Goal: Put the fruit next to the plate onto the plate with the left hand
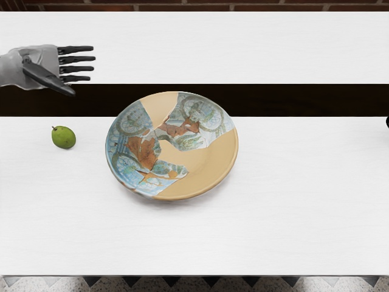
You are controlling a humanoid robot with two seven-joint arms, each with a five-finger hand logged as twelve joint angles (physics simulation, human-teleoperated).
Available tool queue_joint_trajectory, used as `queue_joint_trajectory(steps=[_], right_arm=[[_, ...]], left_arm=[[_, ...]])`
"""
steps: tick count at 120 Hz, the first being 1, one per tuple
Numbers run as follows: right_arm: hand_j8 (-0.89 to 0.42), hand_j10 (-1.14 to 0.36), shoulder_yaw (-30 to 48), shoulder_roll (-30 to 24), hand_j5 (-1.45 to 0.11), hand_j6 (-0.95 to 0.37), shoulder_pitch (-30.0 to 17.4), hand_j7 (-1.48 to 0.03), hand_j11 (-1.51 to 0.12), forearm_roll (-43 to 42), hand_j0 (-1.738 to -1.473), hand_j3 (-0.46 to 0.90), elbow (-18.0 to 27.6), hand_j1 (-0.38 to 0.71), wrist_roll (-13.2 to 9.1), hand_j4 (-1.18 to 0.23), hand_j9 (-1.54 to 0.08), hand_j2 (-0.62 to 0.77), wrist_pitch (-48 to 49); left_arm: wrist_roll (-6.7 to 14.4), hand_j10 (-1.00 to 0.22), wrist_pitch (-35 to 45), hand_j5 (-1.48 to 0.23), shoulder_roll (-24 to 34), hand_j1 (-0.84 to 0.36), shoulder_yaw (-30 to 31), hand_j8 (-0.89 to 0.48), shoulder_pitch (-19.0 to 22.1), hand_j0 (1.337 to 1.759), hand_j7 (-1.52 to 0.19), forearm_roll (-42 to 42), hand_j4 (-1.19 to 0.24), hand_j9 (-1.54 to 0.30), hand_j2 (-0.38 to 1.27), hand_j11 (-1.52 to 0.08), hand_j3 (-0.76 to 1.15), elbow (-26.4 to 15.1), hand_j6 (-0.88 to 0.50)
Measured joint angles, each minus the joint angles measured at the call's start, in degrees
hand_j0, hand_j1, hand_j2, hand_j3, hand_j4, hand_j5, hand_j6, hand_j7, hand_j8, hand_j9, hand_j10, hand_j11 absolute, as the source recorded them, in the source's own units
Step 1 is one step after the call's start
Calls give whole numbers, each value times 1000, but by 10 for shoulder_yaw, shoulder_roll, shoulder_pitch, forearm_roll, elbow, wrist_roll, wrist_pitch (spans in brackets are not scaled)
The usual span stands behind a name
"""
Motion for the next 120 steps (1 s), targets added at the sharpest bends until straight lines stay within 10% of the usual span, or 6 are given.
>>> queue_joint_trajectory(steps=[72,120], right_arm=[[-15,-15,12,0,-20,-15,-10,-20,-20,11,-1658,0,-3,-331,-2,-15,-20,-3,-1],[-15,-15,12,0,-20,-15,-10,-20,-20,11,-1658,0,-4,-331,-2,-15,-20,-3,-1]], left_arm=[[9,0,0,0,8,349,3,-1,-3,1658,0,174,-1,0,0,0,0,-10,-1],[-5,-10,308,-10,101,341,109,-11,-6,1658,-10,360,-11,-10,2,-9,0,-302,-12]])
